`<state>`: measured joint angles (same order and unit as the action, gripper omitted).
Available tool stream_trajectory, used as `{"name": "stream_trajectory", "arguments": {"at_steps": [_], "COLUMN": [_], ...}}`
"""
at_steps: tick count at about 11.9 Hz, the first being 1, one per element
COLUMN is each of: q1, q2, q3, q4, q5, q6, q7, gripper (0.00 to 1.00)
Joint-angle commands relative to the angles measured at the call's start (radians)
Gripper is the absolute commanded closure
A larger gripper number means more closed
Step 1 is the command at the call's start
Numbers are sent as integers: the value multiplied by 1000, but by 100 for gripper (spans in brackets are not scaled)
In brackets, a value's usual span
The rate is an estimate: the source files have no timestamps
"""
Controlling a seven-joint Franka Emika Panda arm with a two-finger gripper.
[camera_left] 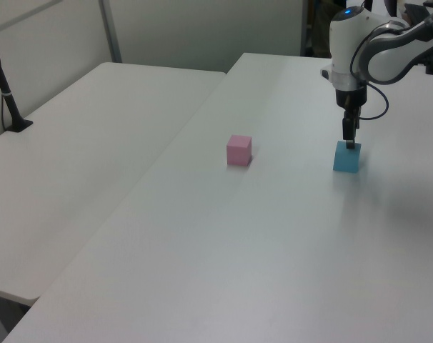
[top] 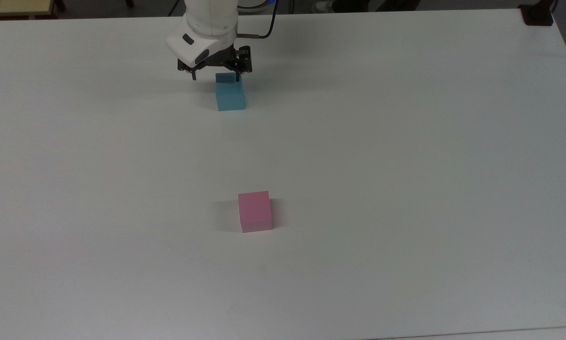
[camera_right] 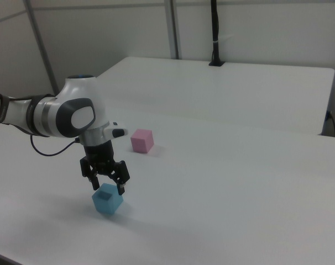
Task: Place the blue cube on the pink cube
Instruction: 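Close the gripper on the light-blue cube, then lift the light-blue cube up off the table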
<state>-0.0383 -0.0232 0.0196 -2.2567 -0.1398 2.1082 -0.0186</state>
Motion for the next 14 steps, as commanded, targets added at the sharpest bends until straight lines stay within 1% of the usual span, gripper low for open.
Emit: {"name": "stream_trajectory", "arguments": {"at_steps": [1, 4, 8, 9, 10, 11, 12, 14], "q1": [43, 44, 46, 51, 55, 57, 57, 57], "q2": [19, 35, 75, 78, 86, 85, 77, 42], "q3": [0, 0, 0, 0, 0, 0, 0, 0], "q4": [-6, -9, -7, -7, -4, 0, 6, 12], "q5": [0, 2, 2, 2, 0, 0, 0, 0], "q6": [-4, 33, 42, 44, 44, 42, 35, 4], "q7": [2, 3, 3, 3, 3, 2, 2, -4], "gripper": [0, 0, 0, 7, 35, 76, 87, 87]}}
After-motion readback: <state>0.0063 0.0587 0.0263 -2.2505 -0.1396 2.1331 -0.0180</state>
